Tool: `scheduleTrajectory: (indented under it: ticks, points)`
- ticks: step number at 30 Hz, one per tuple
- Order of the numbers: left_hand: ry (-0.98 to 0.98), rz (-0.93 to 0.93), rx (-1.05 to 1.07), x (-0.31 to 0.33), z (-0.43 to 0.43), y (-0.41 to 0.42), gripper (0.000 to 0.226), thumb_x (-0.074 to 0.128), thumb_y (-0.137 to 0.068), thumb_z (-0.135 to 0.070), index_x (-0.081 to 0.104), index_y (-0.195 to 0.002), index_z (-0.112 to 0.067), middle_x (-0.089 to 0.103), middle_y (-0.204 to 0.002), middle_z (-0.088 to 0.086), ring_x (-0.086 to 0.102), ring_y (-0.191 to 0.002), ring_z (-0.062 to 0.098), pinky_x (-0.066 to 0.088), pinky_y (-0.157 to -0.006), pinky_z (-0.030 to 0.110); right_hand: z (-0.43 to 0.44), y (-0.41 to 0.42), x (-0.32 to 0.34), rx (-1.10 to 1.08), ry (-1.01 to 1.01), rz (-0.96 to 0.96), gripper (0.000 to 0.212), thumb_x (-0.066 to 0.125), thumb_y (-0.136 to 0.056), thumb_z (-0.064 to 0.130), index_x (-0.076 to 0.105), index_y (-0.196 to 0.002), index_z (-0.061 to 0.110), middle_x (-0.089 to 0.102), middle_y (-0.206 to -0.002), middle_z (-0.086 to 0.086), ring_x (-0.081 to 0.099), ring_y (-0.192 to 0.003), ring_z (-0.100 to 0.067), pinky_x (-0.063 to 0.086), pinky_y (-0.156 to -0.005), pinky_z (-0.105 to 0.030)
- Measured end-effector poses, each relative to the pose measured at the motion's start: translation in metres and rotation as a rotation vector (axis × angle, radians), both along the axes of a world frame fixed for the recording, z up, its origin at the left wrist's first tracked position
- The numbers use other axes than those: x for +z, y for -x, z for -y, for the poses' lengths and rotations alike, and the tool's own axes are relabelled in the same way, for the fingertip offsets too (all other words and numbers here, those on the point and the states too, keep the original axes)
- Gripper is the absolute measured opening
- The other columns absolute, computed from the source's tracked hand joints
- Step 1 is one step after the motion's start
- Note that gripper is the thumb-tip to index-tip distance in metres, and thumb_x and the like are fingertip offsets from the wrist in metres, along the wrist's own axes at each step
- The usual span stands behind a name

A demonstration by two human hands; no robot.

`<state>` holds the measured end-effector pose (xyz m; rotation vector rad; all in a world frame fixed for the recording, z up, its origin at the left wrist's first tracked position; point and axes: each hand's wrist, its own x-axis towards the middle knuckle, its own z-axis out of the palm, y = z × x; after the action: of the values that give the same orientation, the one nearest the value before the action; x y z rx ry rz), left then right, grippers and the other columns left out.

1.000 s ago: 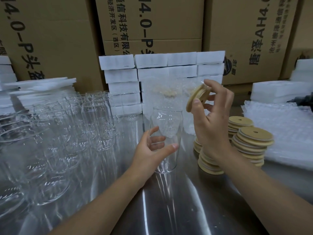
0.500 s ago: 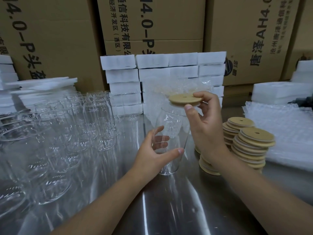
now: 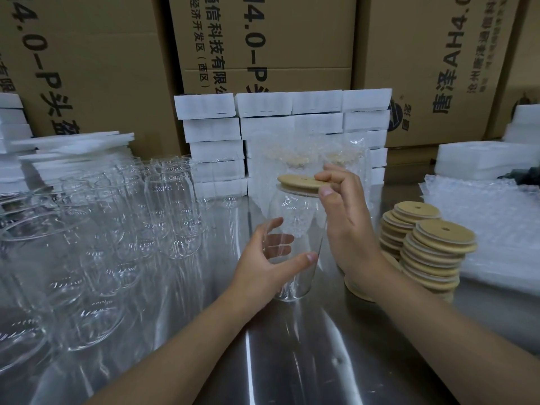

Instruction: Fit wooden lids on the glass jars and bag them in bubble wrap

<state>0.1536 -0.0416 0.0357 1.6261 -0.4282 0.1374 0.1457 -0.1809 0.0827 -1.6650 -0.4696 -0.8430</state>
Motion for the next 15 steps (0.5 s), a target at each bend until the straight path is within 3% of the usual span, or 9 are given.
scheduleTrajectory:
  ticks: [4,8,15]
  points:
    - [-0.021,0.012,-0.012,0.0003,0.0003,0.0009,0.088,0.081,-0.043,-0.052,0.049,-0.125,-0.038,0.065,-0.111,-0.009,0.064,-0.102,0.001,0.053,-0.09,0.025,0.0019,0.0009,0.0007,0.0,0.027,0.113,0.039,0.029,-0.09,0.043,0.058,-0.112,0.031,0.052,-0.127,0.018,0.042,-0.125,0.006,0.032,-0.104,-0.013]
    - [-0.025,0.005,-0.018,-0.001,-0.001,0.0006,0.087,0.079,-0.042,-0.056,0.048,-0.122,-0.042,0.065,-0.112,-0.01,0.064,-0.102,0.0,0.053,-0.09,0.025,0.0,0.0017,0.0023,0.041,0.008,0.144,0.035,0.028,-0.092,0.036,0.061,-0.104,0.035,0.062,-0.113,0.015,0.055,-0.113,0.0,0.04,-0.097,-0.017]
    - [-0.009,-0.001,-0.017,-0.002,-0.0004,-0.0018,0.087,0.08,-0.041,-0.056,0.05,-0.121,-0.041,0.065,-0.112,-0.008,0.064,-0.101,0.001,0.054,-0.086,0.024,-0.0048,0.0022,-0.0042,0.027,-0.013,0.112,0.033,0.031,-0.092,0.038,0.062,-0.103,0.041,0.06,-0.116,0.019,0.053,-0.117,0.0,0.039,-0.099,-0.018]
